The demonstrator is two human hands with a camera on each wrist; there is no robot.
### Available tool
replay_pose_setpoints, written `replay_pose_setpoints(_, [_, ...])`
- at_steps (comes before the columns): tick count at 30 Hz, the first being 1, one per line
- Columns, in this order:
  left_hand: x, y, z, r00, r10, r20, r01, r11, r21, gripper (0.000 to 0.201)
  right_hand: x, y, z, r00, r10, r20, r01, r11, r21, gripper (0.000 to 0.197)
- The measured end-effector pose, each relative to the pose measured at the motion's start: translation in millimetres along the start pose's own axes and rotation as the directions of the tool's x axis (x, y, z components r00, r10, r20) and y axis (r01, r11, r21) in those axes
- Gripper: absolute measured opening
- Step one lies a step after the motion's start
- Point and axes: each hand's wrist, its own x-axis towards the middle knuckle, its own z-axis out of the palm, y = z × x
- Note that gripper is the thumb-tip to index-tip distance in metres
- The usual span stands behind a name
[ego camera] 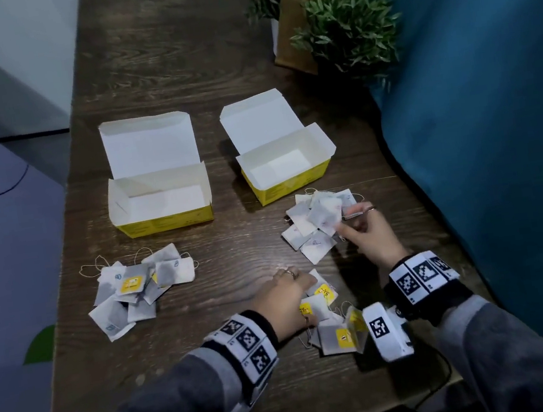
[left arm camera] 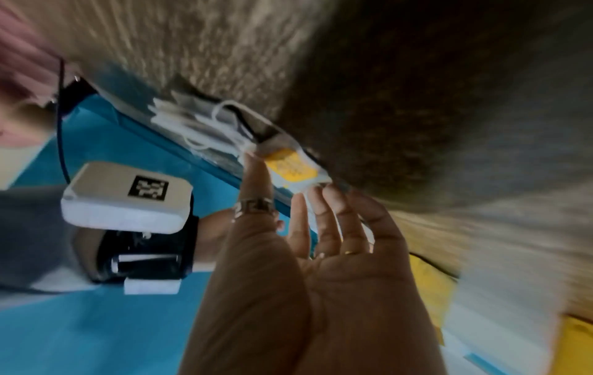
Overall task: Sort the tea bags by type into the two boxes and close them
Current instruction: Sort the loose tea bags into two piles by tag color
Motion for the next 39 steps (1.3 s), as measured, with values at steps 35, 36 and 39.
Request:
replay_pose_setpoints(35, [-1.4, -49.0, -26.7, 0.893, -0.339, -0.297, 0.254, 0.923, -0.290, 0.028, -58.6, -81.5, 1.8, 0.093, -0.995, 0.023, 0.903, 0.075, -0.422, 0.009])
replay_pose_setpoints(36, [-3.5, -49.4, -25.2, 0.891, -0.328, -0.314, 0.230, 0.922, -0.312, 0.034, -58.7, -83.7, 1.0, 0.089, -0.996, -0.004, 0.903, 0.082, -0.421, 0.008])
replay_pose_setpoints(39, [-12.3, -53.5, -25.0, 0.857, -0.325, -0.399, 0.114, 0.876, -0.468, 0.035, -60.0, -88.8, -0.9, 0.173, -0.980, -0.101, 0.920, 0.197, -0.338, 0.010])
